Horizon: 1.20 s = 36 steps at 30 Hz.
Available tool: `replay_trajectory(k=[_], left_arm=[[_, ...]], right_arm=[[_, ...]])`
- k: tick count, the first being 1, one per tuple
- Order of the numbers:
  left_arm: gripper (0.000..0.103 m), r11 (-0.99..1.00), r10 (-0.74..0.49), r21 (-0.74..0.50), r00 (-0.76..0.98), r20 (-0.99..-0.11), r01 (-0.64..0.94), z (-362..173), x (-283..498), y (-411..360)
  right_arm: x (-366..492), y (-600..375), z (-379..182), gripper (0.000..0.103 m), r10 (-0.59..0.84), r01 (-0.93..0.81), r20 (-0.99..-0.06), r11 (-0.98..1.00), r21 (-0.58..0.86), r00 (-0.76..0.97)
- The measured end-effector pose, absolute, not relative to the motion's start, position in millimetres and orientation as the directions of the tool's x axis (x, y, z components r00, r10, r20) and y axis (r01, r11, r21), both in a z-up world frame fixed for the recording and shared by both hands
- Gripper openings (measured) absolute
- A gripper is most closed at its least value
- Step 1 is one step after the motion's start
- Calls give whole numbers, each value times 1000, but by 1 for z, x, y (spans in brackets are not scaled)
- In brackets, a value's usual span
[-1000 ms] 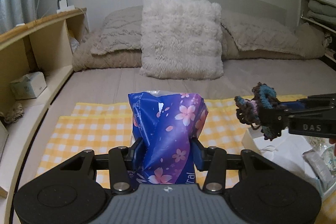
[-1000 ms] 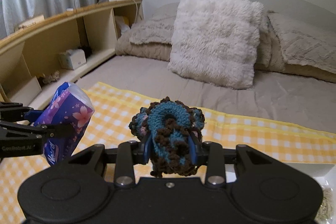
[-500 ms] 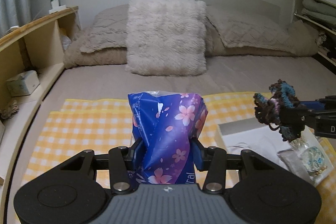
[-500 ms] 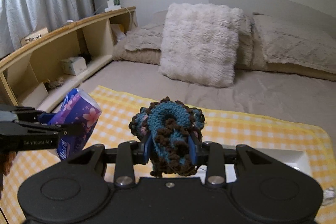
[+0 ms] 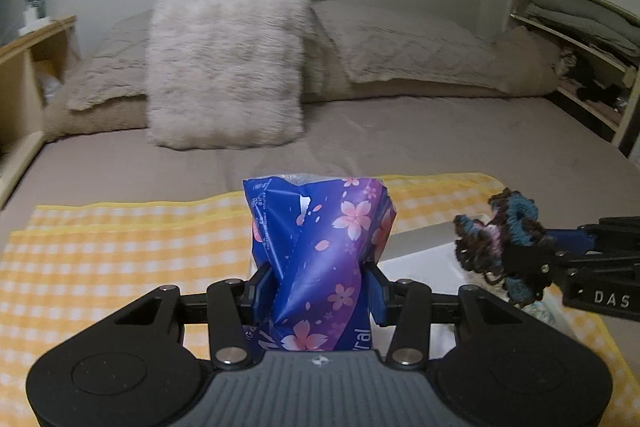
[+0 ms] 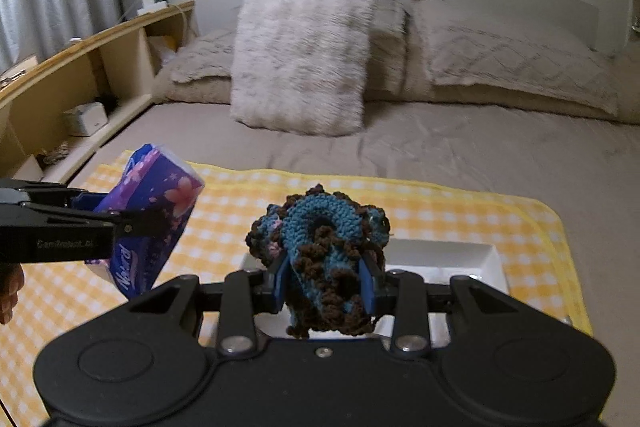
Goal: Organize soft objects
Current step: 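Carry the tissue pack and scrunchie over the tray and lower them in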
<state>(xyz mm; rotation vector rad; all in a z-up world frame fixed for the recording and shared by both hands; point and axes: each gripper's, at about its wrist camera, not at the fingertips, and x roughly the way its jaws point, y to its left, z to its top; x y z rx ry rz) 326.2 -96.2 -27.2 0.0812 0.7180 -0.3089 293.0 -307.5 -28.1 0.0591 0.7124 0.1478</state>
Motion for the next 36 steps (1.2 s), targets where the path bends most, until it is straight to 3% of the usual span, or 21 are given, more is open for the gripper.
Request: replay_trajectory(k=[16, 22, 29, 34, 36], left_arm=[[49, 930, -303, -103, 581, -755, 352, -103, 385, -162], [67, 930, -331, -151, 584, -741, 335, -124, 402, -154], [75, 915, -332, -119, 552, -765, 386, -131, 406, -150], [75, 906, -334, -113, 525, -783, 408, -136, 402, -151], [73, 903, -340, -122, 510, -790, 413, -137, 400, -151]], right_arm=[[334, -355, -82, 37, 84, -17, -741, 995, 98, 666], [358, -348, -107, 37, 74, -8, -763, 996, 90, 642], [379, -340, -127, 37, 72, -3, -771, 996, 91, 633], [387, -335, -137, 55, 41, 37, -775, 996, 82, 630], [388, -334, -138, 55, 42, 32, -779, 996, 79, 626]])
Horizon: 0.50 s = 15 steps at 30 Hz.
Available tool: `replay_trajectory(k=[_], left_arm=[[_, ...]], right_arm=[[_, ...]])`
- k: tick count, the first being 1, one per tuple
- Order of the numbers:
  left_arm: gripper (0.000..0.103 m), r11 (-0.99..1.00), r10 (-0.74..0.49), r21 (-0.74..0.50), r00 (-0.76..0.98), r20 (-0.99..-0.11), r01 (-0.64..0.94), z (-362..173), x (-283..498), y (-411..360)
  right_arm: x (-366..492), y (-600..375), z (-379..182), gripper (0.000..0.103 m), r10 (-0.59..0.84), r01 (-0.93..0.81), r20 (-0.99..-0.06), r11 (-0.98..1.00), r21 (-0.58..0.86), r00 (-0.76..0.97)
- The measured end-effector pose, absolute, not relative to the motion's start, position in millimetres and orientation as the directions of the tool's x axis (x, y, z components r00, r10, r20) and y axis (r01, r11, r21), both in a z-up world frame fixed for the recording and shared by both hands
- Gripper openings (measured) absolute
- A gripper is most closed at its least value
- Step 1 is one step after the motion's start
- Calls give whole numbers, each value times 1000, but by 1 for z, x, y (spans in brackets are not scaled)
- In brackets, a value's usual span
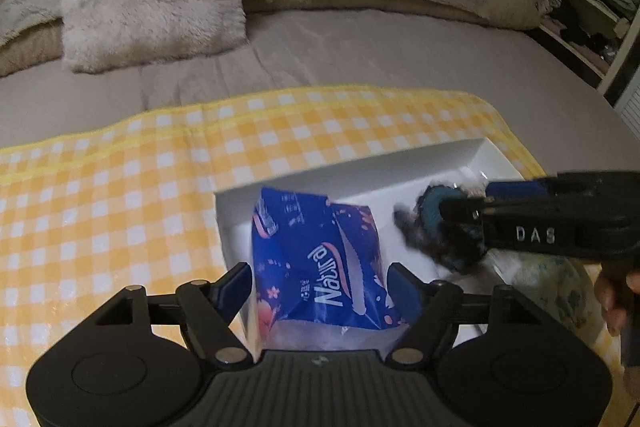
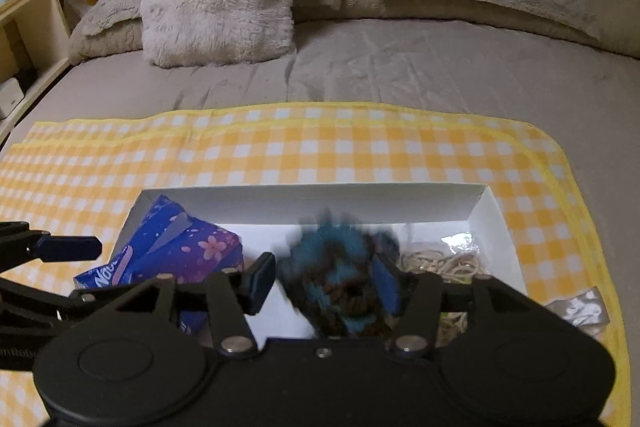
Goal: Organize soft objects
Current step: 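Carry the tissue pack and scrunchie over the tray and lower them in, then open both tools to release the tissue pack and scrunchie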
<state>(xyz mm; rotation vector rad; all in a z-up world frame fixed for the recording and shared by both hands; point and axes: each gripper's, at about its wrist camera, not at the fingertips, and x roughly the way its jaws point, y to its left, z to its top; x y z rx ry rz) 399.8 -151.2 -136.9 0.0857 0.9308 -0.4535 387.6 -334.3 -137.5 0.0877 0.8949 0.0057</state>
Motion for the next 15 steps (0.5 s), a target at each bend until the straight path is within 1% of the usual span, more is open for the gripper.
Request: replay_trajectory(k=[2, 3, 6, 9, 12, 14, 15], left_arm=[[66, 895, -352, -137, 483, -802, 425, -140, 399, -151], [61, 893, -354, -144, 468, -810, 427, -142, 399, -152], [56, 901, -327, -122, 469, -820, 415, -148, 398, -154], [55, 903, -350, -160, 468, -812, 399, -154, 399, -152], [55, 903, -356, -159, 487, -797, 399, -163, 399, -155], [57, 906, -355, -162, 491, -795, 392, -167, 399, -157], [69, 907, -354, -162, 493, -795, 389, -168, 400, -158]], right_arm=[[386, -334, -136, 56, 41, 31, -780, 997, 78, 624], [386, -335, -135, 56, 47, 29, -781, 996, 83, 623], [383, -336, -133, 56, 48, 24, -784, 996, 80, 619], [379, -339, -132, 56, 45, 21, -786, 997, 74, 617], [377, -341, -132, 56, 47, 20, -788, 997, 75, 614], [376, -341, -133, 56, 52, 12, -791, 997, 75, 610], [375, -341, -133, 56, 55, 8, -793, 997, 75, 607]])
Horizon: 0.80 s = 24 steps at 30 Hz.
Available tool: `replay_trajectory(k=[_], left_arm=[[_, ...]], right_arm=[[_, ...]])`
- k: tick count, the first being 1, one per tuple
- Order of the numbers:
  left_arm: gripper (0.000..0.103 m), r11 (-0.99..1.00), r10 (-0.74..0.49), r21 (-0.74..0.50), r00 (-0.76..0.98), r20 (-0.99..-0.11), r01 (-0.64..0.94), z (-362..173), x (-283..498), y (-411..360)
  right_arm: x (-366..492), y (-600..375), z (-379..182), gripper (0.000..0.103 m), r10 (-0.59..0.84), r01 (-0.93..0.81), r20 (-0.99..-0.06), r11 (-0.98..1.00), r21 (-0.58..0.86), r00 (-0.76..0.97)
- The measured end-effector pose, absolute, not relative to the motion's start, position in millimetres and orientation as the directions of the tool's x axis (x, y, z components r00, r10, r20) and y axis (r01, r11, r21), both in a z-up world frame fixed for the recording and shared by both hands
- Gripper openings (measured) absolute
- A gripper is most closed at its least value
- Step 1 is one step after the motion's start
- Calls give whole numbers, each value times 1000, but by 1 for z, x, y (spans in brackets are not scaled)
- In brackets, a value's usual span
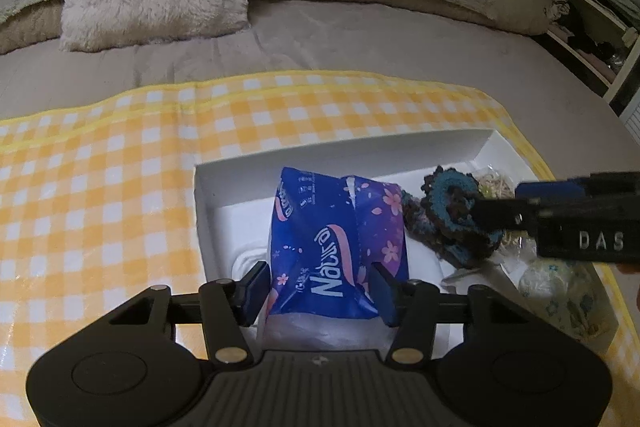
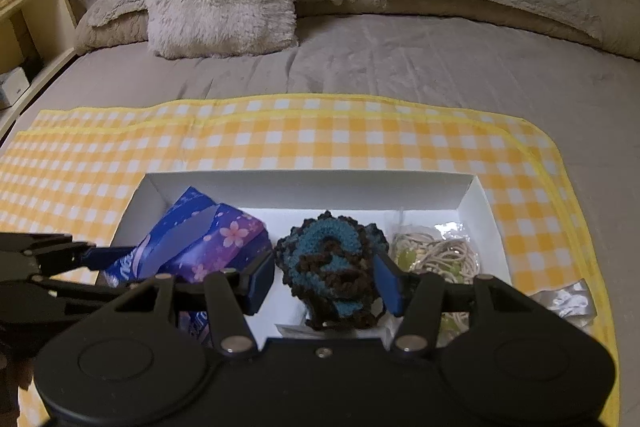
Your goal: Organize soft objects
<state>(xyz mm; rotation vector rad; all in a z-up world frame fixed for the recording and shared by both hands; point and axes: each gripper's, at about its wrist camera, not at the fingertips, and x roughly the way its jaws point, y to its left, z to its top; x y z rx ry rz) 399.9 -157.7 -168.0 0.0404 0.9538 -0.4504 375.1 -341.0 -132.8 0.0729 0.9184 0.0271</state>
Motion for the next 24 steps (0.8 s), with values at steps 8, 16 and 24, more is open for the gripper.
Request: replay_trajectory(k=[8, 16, 24], left_arm=[[89, 915, -325, -125, 518, -791, 383, -153, 394, -159], [100, 927, -308, -111, 557, -771, 359, -125, 376, -147], [103, 941, -291, -109, 605, -741, 319, -92, 349, -128]], right_arm=[[365, -342, -125, 56, 56, 5, -789, 997, 75, 612], [342, -341, -100, 57, 60, -8, -758, 997, 71, 650], [308, -337, -72, 92, 19, 28, -721, 998, 54, 692]])
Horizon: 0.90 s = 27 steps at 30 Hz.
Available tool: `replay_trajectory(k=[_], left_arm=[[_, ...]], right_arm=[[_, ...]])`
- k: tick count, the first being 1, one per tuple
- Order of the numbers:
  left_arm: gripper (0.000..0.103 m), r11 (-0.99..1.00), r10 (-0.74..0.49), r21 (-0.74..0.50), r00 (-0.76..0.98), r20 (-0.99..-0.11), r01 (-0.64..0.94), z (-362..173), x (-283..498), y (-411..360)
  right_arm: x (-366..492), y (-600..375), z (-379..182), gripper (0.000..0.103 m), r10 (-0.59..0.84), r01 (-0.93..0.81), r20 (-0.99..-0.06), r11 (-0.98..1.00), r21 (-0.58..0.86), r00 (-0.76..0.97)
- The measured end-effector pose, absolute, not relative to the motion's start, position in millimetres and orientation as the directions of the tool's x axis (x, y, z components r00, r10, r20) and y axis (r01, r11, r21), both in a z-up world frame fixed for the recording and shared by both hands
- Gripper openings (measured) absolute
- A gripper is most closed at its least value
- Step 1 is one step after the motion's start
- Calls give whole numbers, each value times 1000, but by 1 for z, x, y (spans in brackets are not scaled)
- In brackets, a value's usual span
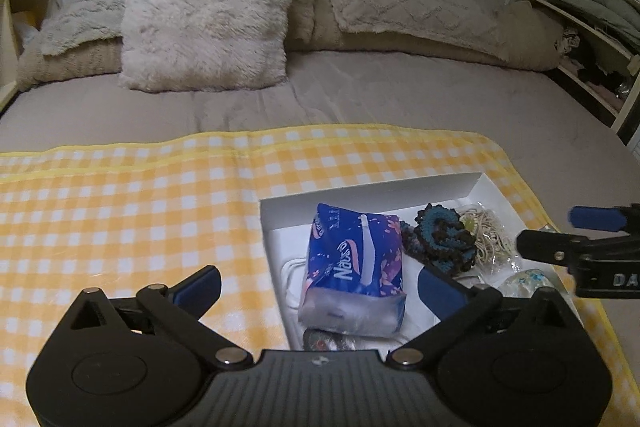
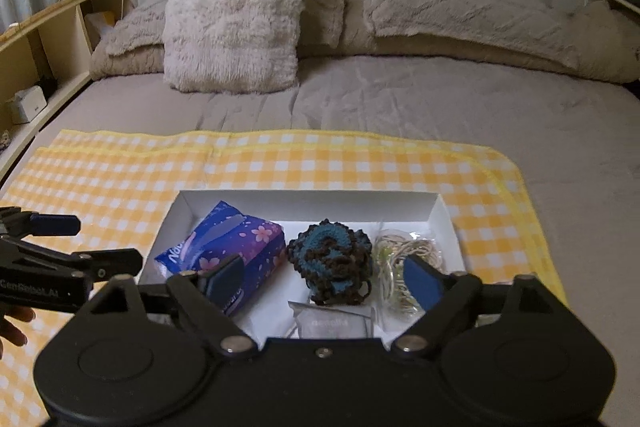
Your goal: Organize soft objects
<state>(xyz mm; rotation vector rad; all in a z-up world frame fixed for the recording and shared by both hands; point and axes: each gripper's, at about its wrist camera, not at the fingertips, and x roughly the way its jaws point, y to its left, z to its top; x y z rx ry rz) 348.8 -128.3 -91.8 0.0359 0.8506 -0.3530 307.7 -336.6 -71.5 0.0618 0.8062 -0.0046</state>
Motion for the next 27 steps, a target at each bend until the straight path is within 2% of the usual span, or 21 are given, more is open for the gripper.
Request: replay_trajectory(k=[2, 6, 16, 27], left_arm=[[103, 945, -280, -100, 614, -738, 311, -85, 341, -125], [103, 949, -269, -90, 632, -727, 301, -72, 327, -120], [103, 956, -263, -90, 678, -687, 280, -30, 279, -107], [103, 962, -229, -23, 754, -615, 273, 1, 207, -98]], right_arm=[[299, -337, -64, 99, 21, 30, -710, 998, 59, 704], [281, -338, -52, 103, 14, 42, -692, 997, 64, 722], [225, -340, -19, 103, 8, 57, -638, 995, 82, 770], [154, -330, -2, 103, -2, 51, -608, 997, 65, 794]])
